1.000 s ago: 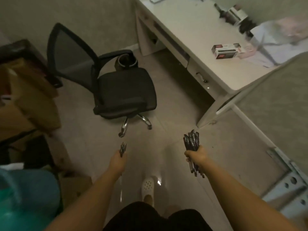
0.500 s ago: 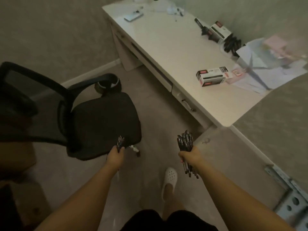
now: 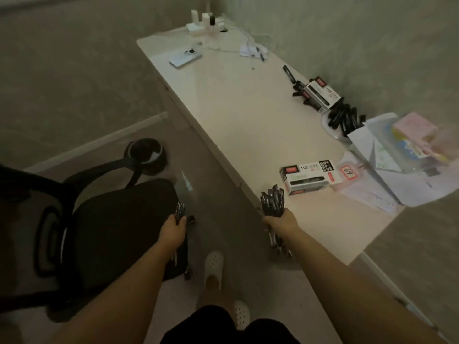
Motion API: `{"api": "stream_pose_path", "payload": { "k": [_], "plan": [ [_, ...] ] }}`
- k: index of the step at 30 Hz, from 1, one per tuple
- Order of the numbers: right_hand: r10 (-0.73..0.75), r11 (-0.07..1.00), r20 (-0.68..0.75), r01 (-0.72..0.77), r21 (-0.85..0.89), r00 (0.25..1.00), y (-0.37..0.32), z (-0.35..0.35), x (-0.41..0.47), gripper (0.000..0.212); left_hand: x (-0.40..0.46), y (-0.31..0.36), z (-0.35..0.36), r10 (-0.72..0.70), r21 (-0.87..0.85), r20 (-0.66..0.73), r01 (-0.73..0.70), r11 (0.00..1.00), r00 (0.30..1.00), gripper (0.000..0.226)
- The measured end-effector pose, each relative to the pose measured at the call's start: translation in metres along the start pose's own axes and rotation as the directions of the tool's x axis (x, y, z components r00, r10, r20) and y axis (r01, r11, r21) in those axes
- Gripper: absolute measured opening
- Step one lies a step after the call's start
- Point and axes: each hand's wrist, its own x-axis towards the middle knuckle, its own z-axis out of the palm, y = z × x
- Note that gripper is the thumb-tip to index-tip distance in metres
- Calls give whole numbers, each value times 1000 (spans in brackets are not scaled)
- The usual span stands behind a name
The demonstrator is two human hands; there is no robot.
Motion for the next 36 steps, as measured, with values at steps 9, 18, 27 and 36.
{"api": "stream_pose_path", "payload": {
  "k": [9,18,27,36],
  "plan": [
    [6,992,7,-7,125,1000,-89,3,99,25,110,119,4,121,157,9,-121,980,993,39],
    [83,968,-14,-77,238,996,-142,-12,168,31,162,229,14,286,172,93,-298,939,954,27],
    [69,967,-5,-66,247,998,-170,-25,223,21,194,300,56,275,117,113,-288,951,955,24],
    [141,957,-67,-118,265,988,-197,-25,261,20,234,358,73,331,162,212,-367,916,920,17]
  ]
}}
